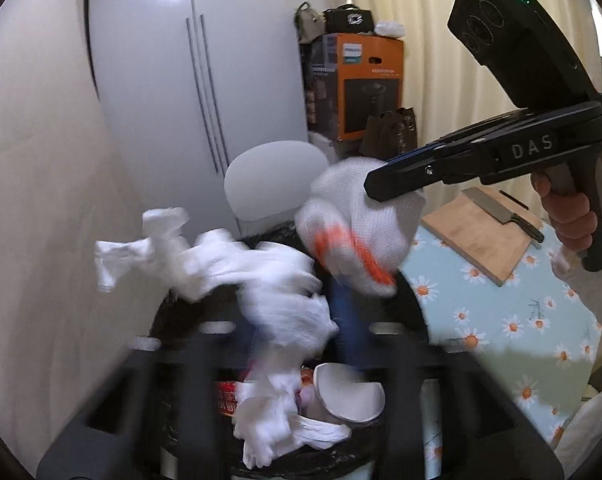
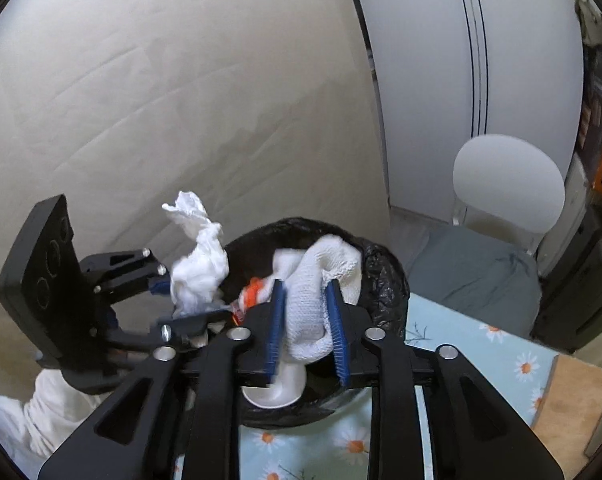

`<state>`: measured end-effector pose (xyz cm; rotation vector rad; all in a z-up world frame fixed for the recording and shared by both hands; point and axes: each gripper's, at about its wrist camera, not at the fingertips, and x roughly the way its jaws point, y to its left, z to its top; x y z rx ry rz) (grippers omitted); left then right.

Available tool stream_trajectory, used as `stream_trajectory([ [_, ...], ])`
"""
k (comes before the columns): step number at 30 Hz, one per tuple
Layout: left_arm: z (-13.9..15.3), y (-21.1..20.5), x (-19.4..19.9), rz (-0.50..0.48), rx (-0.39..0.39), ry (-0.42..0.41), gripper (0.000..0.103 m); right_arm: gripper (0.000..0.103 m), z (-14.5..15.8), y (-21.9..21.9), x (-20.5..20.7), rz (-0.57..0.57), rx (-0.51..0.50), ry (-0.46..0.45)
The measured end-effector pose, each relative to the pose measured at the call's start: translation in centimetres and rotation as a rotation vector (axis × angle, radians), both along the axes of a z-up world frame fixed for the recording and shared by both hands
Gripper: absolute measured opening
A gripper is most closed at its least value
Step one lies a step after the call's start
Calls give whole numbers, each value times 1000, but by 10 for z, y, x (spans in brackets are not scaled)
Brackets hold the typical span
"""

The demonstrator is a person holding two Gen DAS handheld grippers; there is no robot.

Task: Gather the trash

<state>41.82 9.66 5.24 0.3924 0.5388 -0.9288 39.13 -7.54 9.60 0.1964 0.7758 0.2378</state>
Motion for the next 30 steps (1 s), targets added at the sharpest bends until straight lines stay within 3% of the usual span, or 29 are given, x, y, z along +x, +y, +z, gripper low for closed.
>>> stream_trajectory([
  [1,-4,1,2,21,1,-1,91,43,-3,-1,3,-12,-16,8],
  [4,-14,7,2,42,-14,33,97,76,-11,-2,3,-58,-63,2],
  [6,-21,7,-2,57,10,45,97,87,-11,-6,-2,-66,-53,-6],
  [10,-31,2,-16,90,74,42,97,88,-14,-13,-16,-75,-71,-12],
  [14,-29,1,-35,119,76,33,97,88,-12,-13,-30,-50,-105,-18],
  [30,7,3,-142,335,-34,22,97,90,-12,-42,-140,38,-119,-28],
])
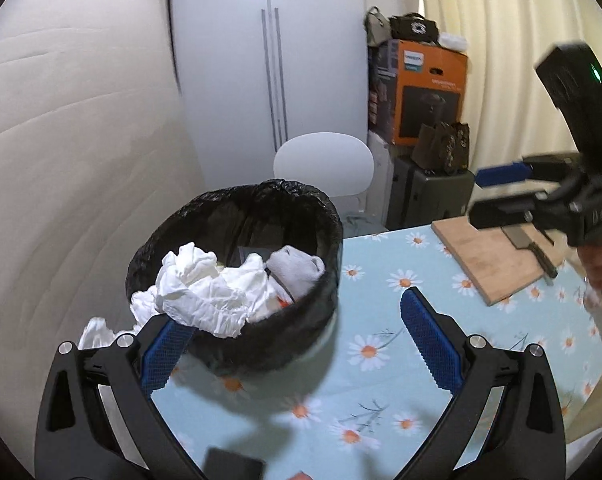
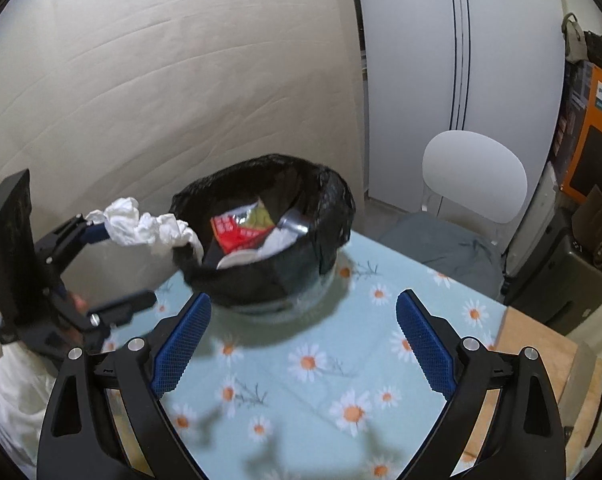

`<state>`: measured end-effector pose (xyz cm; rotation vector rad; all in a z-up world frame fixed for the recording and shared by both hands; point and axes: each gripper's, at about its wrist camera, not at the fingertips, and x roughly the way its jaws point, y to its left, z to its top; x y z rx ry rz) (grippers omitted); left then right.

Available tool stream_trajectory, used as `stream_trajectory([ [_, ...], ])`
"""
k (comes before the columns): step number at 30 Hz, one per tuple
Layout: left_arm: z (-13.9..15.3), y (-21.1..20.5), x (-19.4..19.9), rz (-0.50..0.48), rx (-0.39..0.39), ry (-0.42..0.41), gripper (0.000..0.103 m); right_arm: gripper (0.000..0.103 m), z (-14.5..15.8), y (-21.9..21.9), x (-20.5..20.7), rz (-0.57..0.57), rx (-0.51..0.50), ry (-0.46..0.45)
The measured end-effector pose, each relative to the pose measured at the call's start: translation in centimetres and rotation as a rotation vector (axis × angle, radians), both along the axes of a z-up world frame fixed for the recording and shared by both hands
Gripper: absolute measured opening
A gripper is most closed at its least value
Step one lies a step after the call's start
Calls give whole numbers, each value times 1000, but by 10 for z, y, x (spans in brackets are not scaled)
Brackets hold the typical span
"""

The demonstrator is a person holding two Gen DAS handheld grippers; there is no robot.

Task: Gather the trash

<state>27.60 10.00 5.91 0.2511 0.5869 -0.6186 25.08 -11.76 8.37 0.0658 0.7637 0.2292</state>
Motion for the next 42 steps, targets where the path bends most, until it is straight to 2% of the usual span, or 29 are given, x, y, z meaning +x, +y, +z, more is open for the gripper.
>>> stream_trajectory([
  [11,3,9,-67,137,-13,6,97,91,-10,-10,-69,72,-31,-11],
  [23,9,14,-115,175,-26,8,97,91,-17,-22,-117,124,-31,-21],
  [33,22,13,-102,149,-38,40,97,92,-27,-33,-119,98,13,-12],
  [37,33,12,-85,124,-24,27,97,92,-32,-37,-113,73,37,-8],
  [42,50,10,-44,72,-48,16,97,92,-41,-47,-98,-1,78,18],
])
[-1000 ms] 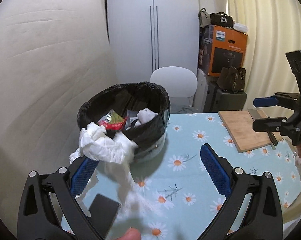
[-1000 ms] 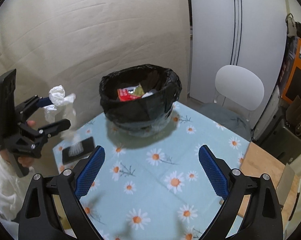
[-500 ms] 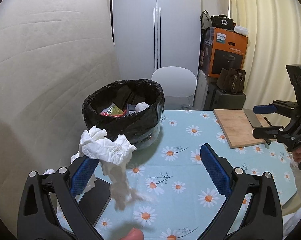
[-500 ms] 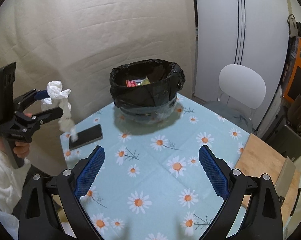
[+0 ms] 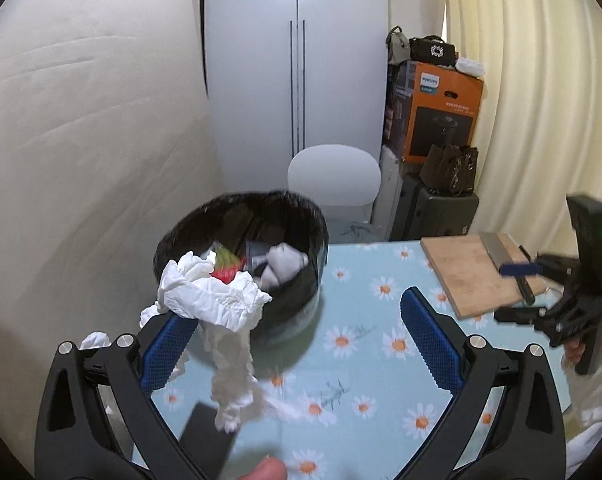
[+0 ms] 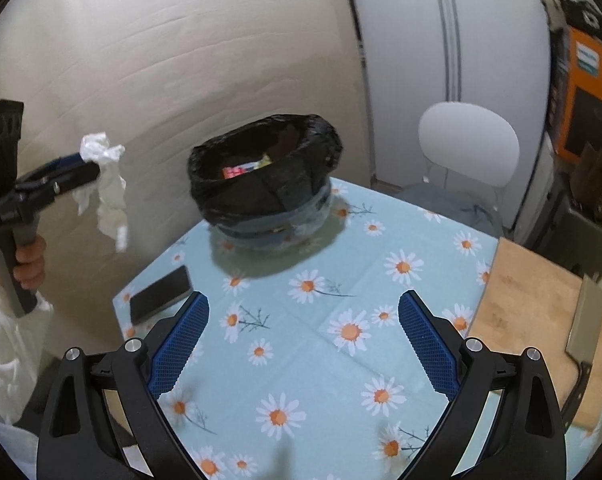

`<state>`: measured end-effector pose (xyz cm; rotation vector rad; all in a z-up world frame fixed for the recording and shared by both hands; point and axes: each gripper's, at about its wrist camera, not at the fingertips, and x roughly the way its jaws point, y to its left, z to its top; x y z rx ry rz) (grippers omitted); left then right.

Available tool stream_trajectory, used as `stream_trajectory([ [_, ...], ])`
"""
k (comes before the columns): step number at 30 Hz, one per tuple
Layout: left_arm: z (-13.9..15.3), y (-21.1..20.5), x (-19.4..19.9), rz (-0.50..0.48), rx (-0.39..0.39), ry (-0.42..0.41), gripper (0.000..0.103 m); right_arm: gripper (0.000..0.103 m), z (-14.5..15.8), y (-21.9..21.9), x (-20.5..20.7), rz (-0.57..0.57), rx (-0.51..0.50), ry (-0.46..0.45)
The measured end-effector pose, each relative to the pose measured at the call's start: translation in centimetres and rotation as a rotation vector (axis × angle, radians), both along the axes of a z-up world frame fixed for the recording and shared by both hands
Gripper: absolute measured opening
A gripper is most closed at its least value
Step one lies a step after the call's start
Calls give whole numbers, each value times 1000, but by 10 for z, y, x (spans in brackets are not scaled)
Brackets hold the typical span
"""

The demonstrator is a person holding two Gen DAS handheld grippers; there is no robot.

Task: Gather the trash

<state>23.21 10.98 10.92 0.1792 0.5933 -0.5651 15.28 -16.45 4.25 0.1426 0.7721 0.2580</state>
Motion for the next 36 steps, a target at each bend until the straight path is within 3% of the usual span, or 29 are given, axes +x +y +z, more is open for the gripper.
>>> stream_trajectory([
  [14,4,-42,123,-169,15,-39,97,92,-19,-24,38,-254,-9,90],
  [16,-6,-48,143,-184,26,-37,97,92,-20,-26,40,-266,-17,97],
  [20,-45,-59,171,-205,61,59,97,92,-22,-28,40,-292,-57,113],
  [27,-103,-58,158,-258,106,212,97,92,-35,-43,40,-334,-16,154],
  [32,-113,-49,138,-263,130,259,97,92,-36,-43,41,-307,23,142],
  [36,-105,-35,126,-259,91,292,97,92,-36,-38,42,-269,26,130],
])
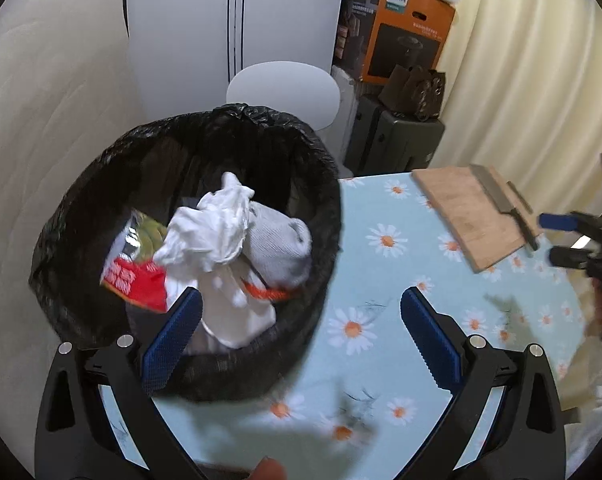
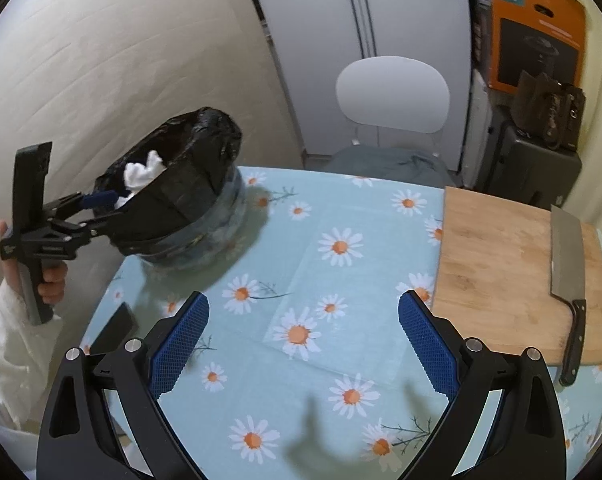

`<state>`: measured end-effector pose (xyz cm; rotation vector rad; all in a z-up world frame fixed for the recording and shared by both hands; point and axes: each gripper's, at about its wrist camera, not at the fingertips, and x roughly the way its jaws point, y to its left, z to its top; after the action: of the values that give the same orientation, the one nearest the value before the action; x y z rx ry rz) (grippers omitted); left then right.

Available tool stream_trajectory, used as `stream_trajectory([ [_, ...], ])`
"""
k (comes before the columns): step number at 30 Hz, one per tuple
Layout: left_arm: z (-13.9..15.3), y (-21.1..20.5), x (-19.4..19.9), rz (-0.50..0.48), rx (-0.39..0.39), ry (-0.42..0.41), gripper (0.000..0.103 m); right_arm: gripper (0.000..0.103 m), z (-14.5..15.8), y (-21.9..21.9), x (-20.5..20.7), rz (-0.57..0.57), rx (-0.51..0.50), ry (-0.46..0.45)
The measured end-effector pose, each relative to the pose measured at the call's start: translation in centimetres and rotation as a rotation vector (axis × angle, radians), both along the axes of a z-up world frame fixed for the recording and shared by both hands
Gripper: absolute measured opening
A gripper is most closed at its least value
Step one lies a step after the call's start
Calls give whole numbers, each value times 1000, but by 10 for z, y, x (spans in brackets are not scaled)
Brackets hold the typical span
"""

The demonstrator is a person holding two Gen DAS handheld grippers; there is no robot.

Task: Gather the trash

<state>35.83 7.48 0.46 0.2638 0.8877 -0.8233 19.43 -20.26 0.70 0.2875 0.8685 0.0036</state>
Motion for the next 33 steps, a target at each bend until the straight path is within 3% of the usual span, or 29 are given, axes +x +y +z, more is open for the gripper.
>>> stream_trajectory([
  [17,30,24,-73,162,27,-131,97,92,19,14,-21,135,14,-75],
  [27,37,41,-132,326,42,-205,97,92,43,35,-47,289,-48,-155],
  [33,43,43,-159,366,44,-234,97,92,51,40,-60,353,-65,-182],
])
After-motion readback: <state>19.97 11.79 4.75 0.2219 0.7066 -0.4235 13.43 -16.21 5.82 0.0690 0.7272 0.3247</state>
